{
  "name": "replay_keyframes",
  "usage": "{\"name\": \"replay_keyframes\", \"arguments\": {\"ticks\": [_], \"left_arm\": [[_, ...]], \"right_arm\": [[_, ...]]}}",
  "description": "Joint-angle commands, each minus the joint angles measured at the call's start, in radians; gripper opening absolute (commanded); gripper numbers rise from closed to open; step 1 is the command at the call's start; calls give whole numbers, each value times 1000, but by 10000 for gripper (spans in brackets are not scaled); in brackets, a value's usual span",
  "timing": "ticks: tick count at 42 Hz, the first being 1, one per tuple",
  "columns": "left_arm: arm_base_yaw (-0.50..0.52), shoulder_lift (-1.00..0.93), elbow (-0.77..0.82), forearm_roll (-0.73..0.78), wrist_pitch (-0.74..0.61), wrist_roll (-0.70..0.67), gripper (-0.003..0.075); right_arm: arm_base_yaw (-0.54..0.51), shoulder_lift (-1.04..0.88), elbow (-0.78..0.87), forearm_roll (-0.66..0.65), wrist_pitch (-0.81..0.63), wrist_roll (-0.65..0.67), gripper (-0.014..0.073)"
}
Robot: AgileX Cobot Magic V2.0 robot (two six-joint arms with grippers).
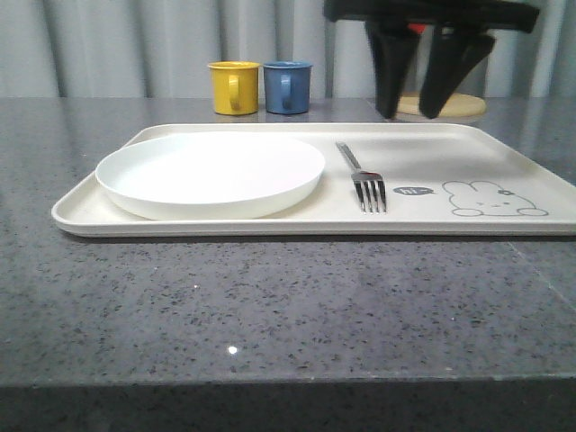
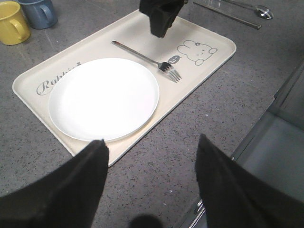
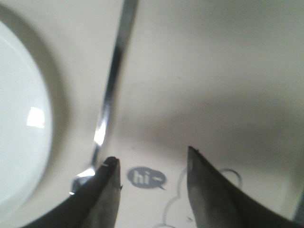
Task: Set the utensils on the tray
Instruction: 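Carry the fork with the right gripper and set it beside the plate, then move the right gripper back over the chopsticks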
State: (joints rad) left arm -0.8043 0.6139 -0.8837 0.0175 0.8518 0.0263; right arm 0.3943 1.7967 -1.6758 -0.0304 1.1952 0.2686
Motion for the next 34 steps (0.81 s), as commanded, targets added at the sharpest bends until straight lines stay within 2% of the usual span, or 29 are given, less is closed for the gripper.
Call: {"name": "replay_keyframes", "arguments": {"ticks": [1, 12, 23, 34], "left_arm": [[-8, 3, -26, -3, -73, -10, 409], [-8, 3, -26, -3, -73, -10, 409], [-8, 3, -26, -3, -73, -10, 409], [-8, 3, -26, -3, -73, -10, 409]], "right_arm": [[-32, -122, 46, -81, 4, -22, 365], [-257, -287, 280, -35, -32, -160, 365], [-488, -296, 346, 53, -31, -284, 396], [-546, -260, 349, 60, -20, -351, 395]]}}
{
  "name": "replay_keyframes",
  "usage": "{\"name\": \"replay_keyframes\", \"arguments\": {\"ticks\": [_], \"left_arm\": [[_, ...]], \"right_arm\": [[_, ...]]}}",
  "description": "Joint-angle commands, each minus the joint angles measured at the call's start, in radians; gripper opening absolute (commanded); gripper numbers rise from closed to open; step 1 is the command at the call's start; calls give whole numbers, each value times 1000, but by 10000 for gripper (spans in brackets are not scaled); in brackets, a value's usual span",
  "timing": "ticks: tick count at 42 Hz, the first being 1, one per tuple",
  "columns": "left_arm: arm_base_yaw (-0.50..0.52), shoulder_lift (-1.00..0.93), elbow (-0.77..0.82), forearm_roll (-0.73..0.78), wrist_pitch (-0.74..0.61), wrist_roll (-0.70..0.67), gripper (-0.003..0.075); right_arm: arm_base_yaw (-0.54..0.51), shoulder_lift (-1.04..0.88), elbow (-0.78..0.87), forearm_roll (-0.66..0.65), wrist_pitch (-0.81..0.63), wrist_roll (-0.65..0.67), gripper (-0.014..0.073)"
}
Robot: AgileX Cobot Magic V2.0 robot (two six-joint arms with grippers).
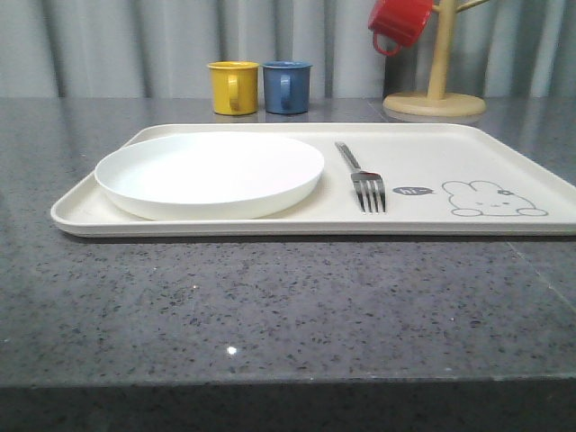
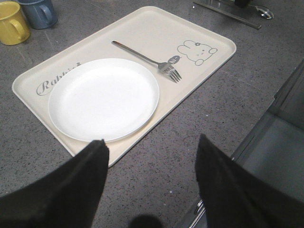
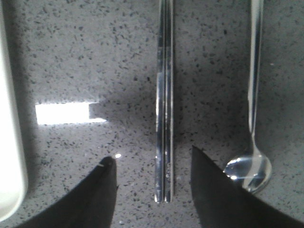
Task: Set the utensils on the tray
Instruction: 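Move the right gripper back over the chopsticks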
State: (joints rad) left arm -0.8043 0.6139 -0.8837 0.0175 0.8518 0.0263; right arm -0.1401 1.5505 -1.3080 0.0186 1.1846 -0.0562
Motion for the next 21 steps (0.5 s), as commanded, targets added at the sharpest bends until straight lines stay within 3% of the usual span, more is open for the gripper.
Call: {"name": "replay_keyframes", "arguments": {"ticks": [1, 21], "left_arm": [[-8, 3, -26, -3, -73, -10, 409], [-8, 3, -26, -3, -73, -10, 409]], "right_arm": [[-11, -7, -19, 10, -9, -29, 395], [-11, 105, -19, -19, -11, -29, 388]]}}
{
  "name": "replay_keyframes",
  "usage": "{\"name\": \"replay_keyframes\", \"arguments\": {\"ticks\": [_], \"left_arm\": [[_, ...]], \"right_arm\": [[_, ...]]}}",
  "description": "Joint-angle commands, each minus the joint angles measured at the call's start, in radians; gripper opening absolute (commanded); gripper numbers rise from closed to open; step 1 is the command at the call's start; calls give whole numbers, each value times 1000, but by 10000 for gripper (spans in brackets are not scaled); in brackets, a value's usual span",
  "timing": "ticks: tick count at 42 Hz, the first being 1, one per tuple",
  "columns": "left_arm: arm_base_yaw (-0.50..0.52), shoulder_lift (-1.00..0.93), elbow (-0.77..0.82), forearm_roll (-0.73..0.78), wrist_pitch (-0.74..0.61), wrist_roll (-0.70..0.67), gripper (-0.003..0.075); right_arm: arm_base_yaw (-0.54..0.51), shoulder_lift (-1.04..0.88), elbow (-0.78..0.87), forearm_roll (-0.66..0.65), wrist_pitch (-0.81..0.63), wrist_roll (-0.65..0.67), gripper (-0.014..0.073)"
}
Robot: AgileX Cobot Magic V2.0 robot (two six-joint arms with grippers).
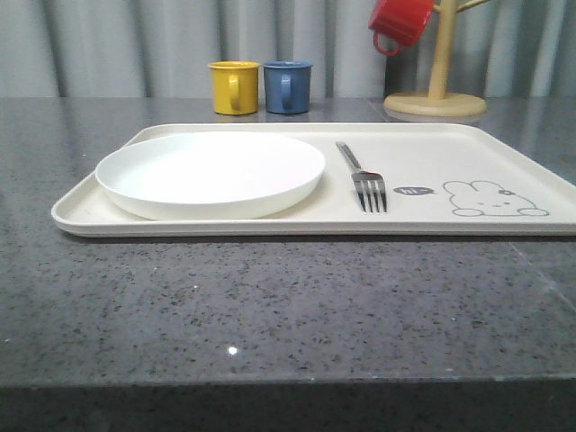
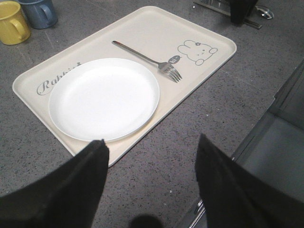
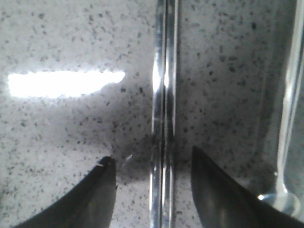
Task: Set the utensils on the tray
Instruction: 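Move the right gripper back over the chopsticks, then grasp the chopsticks with the right gripper and place them beside the fork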
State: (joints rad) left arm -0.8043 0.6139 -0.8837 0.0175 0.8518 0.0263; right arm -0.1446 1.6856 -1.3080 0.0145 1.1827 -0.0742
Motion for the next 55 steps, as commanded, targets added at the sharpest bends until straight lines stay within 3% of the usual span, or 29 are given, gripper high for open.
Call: {"name": "replay_keyframes", "arguments": {"ticks": [1, 10, 15, 26, 33, 40, 47, 55], "left_arm": [[-8, 3, -26, -3, -73, -10, 409], [-8, 3, -26, -3, -73, -10, 409], [-8, 3, -26, -3, -73, -10, 409], [-8, 3, -26, -3, -73, -10, 409], [-8, 3, -26, -3, -73, -10, 409], [-8, 3, -26, -3, -73, -10, 409], [-8, 3, -26, -3, -73, -10, 409], [-8, 3, -26, -3, -73, -10, 409]], "right_arm": [[-7, -29, -19, -14, -9, -11, 376], [-7, -29, -19, -14, -3, -11, 99], [-7, -29, -19, -14, 1, -11, 15], [21, -47, -97, 92, 61, -44, 15], [146, -57, -203, 187, 125, -50, 17], [265, -39, -221, 279, 81, -19, 17], [300, 5, -219, 356, 28, 111, 17], [323, 66, -219, 475, 4, 118, 17]]}}
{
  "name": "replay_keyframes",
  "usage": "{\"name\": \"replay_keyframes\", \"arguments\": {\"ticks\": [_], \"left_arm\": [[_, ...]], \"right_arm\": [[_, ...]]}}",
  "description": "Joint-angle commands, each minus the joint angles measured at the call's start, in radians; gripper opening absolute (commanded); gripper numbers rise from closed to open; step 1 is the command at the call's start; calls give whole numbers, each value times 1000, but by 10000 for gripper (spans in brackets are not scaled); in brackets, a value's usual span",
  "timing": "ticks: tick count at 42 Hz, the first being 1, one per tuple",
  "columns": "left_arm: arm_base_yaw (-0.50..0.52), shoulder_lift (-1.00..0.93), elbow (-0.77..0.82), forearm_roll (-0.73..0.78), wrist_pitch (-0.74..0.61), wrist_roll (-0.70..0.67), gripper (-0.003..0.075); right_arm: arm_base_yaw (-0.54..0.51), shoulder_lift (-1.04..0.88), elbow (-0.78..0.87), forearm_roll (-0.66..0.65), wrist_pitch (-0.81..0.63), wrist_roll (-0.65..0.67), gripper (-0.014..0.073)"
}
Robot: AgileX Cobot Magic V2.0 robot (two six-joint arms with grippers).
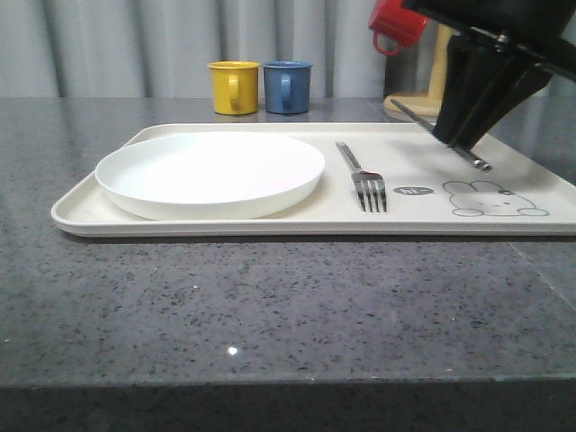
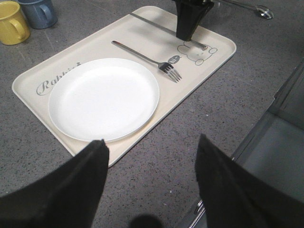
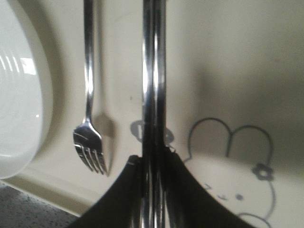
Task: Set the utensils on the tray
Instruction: 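Grasp the chopsticks with the right gripper and place them beside the fork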
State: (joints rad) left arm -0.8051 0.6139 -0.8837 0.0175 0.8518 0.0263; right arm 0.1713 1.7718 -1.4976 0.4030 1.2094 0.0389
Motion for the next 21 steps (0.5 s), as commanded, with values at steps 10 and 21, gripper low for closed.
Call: {"name": "replay_keyframes", "arguments": {"ticks": [10, 21], "left_arm": [[-8, 3, -26, -3, -73, -10, 409], [-8, 3, -26, -3, -73, -10, 409]], "right_arm": [[16, 28, -29, 115, -48, 9, 77], [16, 28, -29, 109, -52, 9, 301]]}}
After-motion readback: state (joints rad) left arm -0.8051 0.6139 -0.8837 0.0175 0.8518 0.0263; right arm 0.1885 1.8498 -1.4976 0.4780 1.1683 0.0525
